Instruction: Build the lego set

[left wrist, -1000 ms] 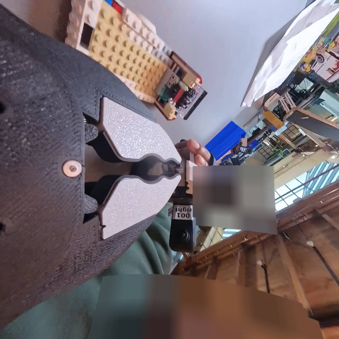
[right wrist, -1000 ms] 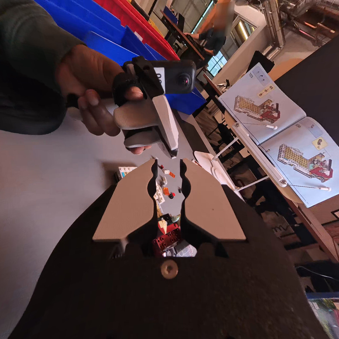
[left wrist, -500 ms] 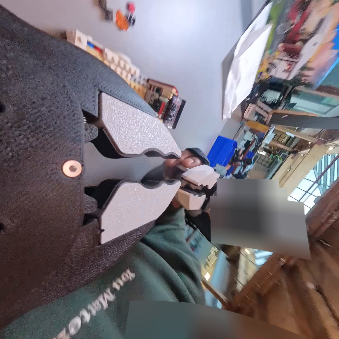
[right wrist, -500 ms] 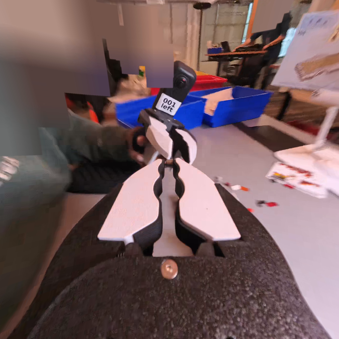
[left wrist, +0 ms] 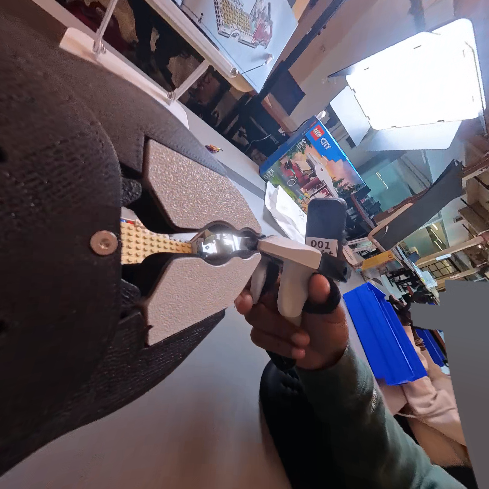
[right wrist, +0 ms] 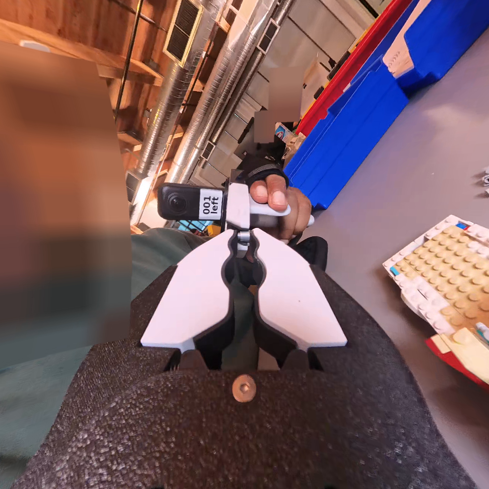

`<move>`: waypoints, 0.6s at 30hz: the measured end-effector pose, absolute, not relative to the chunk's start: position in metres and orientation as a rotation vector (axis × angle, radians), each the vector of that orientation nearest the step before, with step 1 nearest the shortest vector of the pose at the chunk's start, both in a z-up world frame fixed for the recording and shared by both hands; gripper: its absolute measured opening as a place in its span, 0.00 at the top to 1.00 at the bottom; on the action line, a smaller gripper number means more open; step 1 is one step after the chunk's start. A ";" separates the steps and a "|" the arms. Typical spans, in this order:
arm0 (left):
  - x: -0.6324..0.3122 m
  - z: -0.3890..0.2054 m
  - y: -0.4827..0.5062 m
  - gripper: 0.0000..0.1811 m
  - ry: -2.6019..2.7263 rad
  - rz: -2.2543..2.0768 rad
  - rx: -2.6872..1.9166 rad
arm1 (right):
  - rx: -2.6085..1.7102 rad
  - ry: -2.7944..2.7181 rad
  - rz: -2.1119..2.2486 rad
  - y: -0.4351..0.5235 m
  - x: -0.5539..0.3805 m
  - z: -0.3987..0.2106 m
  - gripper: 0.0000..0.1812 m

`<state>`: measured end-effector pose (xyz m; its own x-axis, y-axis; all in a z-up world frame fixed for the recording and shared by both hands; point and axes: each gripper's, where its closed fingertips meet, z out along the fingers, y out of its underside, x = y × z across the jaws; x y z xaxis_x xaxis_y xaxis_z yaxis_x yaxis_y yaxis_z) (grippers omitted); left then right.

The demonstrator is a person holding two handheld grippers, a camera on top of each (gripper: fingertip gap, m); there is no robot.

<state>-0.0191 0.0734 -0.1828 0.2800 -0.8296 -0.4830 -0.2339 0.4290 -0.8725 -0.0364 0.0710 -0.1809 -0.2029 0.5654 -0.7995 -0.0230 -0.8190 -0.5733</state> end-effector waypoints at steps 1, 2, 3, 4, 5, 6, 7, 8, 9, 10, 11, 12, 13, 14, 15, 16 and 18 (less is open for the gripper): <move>-0.019 -0.184 0.073 0.95 1.268 -0.510 -1.091 | -1.682 -0.627 2.091 0.071 -0.036 -0.182 0.96; -0.019 -0.184 0.073 0.95 1.273 -0.499 -1.088 | -1.685 -0.622 2.108 0.071 -0.036 -0.182 0.96; -0.019 -0.184 0.073 0.95 1.276 -0.498 -1.086 | -1.684 -0.619 2.128 0.070 -0.036 -0.182 0.96; -0.019 -0.184 0.072 0.95 1.277 -0.499 -1.084 | -1.683 -0.617 2.145 0.070 -0.036 -0.181 0.96; -0.019 -0.184 0.071 0.95 1.277 -0.504 -1.083 | -1.681 -0.617 2.159 0.069 -0.036 -0.181 0.96; -0.019 -0.183 0.070 0.95 1.275 -0.513 -1.081 | -1.677 -0.617 2.176 0.068 -0.035 -0.180 0.96; -0.019 -0.183 0.070 0.95 1.271 -0.515 -1.082 | -1.670 -0.614 2.191 0.068 -0.035 -0.179 0.95; -0.019 -0.183 0.072 0.95 1.268 -0.502 -1.088 | -1.663 -0.610 2.197 0.068 -0.034 -0.178 0.92; -0.019 -0.185 0.074 0.95 1.270 -0.485 -1.095 | -1.657 -0.617 2.181 0.069 -0.033 -0.177 0.89; -0.020 -0.186 0.077 0.95 1.264 -0.467 -1.107 | -1.656 -0.633 2.134 0.072 -0.031 -0.177 0.85; -0.021 -0.187 0.080 0.95 1.253 -0.442 -1.120 | -1.665 -0.653 2.051 0.077 -0.029 -0.179 0.84; -0.022 -0.189 0.084 0.95 1.249 -0.407 -1.137 | -1.679 -0.680 1.942 0.082 -0.027 -0.181 0.84; -0.023 -0.191 0.089 0.95 1.246 -0.360 -1.152 | -1.693 -0.711 1.824 0.087 -0.024 -0.184 0.85; -0.024 -0.194 0.093 0.95 1.245 -0.309 -1.163 | -1.700 -0.742 1.712 0.091 -0.022 -0.185 0.87; -0.025 -0.197 0.096 0.95 1.251 -0.261 -1.171 | -1.701 -0.766 1.615 0.094 -0.021 -0.185 0.89; -0.025 -0.200 0.099 0.95 1.261 -0.217 -1.178 | -1.705 -0.780 1.530 0.096 -0.020 -0.186 0.90; -0.026 -0.204 0.103 0.95 1.271 -0.136 -1.185 | -1.741 -0.793 1.371 0.100 -0.021 -0.191 0.91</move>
